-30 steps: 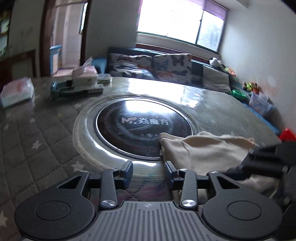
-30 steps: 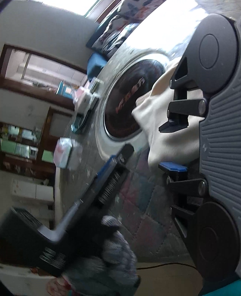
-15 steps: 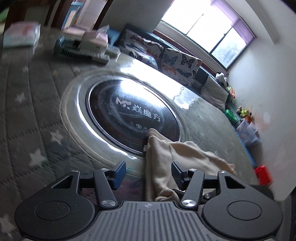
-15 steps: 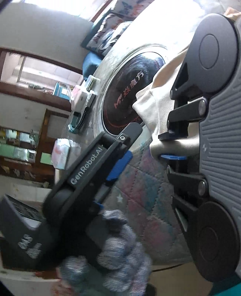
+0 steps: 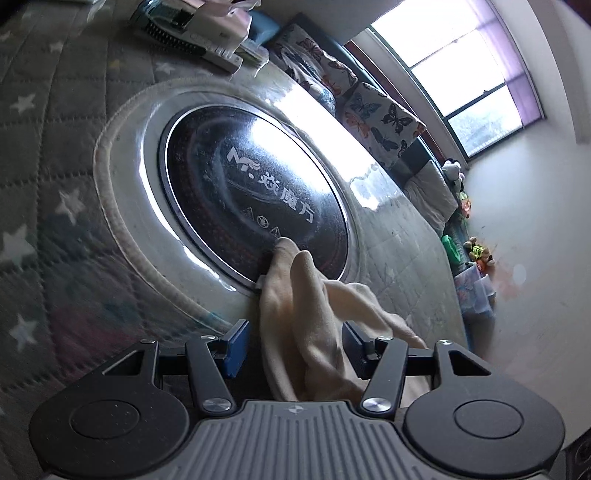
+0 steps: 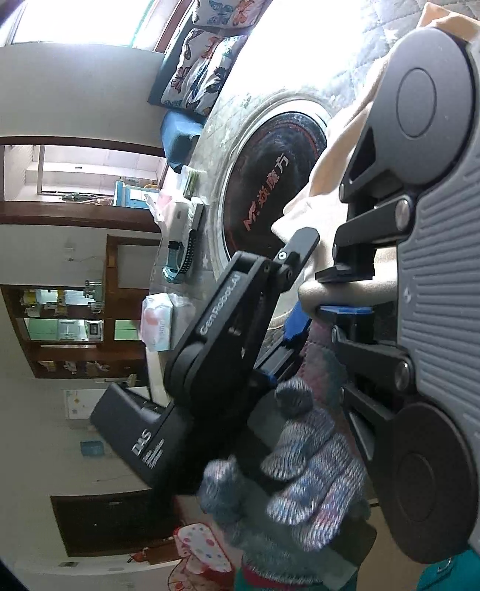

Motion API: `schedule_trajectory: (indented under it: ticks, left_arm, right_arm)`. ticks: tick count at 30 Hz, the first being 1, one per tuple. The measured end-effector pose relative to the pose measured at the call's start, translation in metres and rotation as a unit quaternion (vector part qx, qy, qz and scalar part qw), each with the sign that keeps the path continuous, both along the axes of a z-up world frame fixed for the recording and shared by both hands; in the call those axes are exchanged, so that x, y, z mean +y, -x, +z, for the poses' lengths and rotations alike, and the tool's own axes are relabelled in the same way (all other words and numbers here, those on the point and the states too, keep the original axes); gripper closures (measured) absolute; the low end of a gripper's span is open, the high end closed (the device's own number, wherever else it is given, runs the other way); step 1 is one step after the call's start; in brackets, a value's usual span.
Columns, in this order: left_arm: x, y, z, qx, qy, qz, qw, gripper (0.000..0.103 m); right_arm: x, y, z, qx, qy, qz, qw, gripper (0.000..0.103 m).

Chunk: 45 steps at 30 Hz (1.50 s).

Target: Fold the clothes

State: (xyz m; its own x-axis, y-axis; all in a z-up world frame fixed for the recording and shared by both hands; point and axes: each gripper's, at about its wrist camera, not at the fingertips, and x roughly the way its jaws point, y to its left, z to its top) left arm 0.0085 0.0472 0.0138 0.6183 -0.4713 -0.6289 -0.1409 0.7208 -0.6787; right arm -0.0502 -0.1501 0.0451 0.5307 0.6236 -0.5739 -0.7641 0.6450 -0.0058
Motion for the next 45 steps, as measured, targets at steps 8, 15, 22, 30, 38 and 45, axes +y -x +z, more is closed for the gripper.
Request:
schedule_trajectory:
  ticks: [8, 15, 22, 30, 38, 45]
  left_arm:
    - [0.002, 0.002, -0.015, 0.021, 0.034, 0.020, 0.9990, 0.088]
    - [0.004, 0.003, -0.012, 0.017, 0.021, 0.020, 0.9994, 0.088]
    - [0.001, 0.004, -0.010, 0.009, 0.006, 0.015, 0.9998, 0.088]
    - [-0.004, 0.004, -0.007, 0.004, -0.012, 0.009, 0.9999, 0.088]
    - [-0.007, 0.004, -0.004, -0.004, -0.032, -0.001, 0.9995, 0.088]
    - [-0.013, 0.004, -0.001, -0.012, -0.056, -0.008, 0.9983, 0.088]
  right_arm:
    - [-0.003, 0.011, -0.004, 0.011, -0.003, 0.013, 1.000, 0.091]
    - [-0.036, 0.006, 0.000, 0.028, -0.039, -0.037, 0.998, 0.084]
    - [-0.106, -0.025, -0.010, 0.034, -0.011, -0.191, 0.981, 0.084]
    - [-0.157, -0.052, -0.023, 0.050, -0.012, -0.274, 0.960, 0.084]
    - [-0.189, -0.050, -0.028, 0.056, -0.023, -0.319, 0.946, 0.071]
    - [-0.195, -0.049, -0.036, 0.080, -0.055, -0.329, 0.939, 0.072]
